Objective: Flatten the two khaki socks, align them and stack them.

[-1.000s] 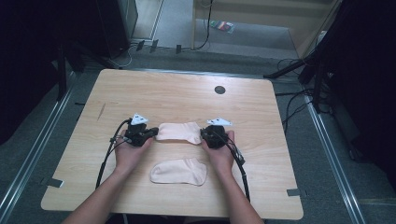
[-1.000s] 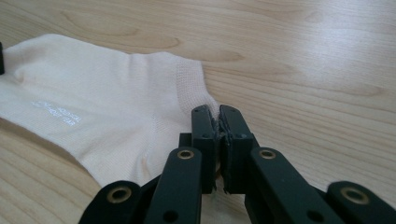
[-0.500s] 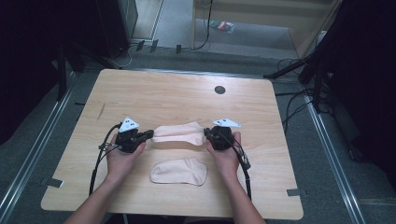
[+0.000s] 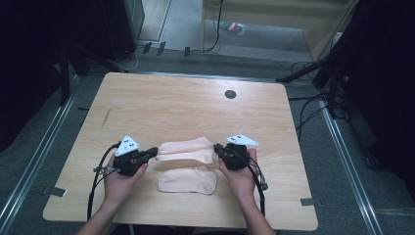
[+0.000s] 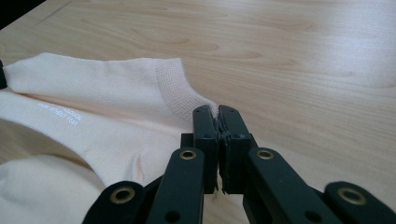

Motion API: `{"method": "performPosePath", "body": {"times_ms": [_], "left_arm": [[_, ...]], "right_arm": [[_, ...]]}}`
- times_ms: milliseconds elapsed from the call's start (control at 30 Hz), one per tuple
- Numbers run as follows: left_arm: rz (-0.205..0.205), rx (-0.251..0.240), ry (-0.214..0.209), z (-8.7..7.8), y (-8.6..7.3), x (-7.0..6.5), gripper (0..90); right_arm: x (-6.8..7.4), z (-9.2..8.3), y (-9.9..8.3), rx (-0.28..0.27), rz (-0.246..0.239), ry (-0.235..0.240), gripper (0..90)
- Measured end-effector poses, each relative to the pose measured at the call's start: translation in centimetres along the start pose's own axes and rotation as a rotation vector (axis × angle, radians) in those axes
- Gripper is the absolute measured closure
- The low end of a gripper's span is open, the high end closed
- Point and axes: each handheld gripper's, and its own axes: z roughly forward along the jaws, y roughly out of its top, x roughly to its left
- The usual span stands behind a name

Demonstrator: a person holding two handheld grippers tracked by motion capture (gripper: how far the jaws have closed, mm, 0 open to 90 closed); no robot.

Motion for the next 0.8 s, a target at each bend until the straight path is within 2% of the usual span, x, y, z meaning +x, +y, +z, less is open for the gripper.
{"method": "performPosePath", "body": {"times_ms": [167, 367, 433, 600, 633, 800], "left_arm": [[-0.002, 0.000, -0.009, -1.0, -0.7, -0.8, 90.0], [0.045, 0.029, -0.003, -1.9, -1.6, -2.0, 90.0], [0.041, 0.035, -0.008, -2.3, -2.0, -2.2, 90.0], [0.042, 0.058, -0.017, -2.8, -2.7, -2.7, 90.0], [0.059, 0.066, -0.019, -2.9, -3.0, -3.1, 90.0], [0.079, 0.090, -0.024, -2.6, -3.6, -3.6, 90.0]], "right_arm": [[0.5, -1.1, -1.1, 0.008, -0.003, 0.015, 87.4], [1.0, -2.6, -2.3, 0.022, 0.001, 0.036, 87.4], [1.3, -3.1, -3.0, 0.032, -0.003, 0.044, 87.4], [1.7, -3.6, -4.0, 0.049, 0.002, 0.053, 87.4], [1.9, -3.7, -4.5, 0.061, -0.003, 0.052, 87.4], [1.8, -3.7, -5.1, 0.071, -0.001, 0.049, 87.4]]}}
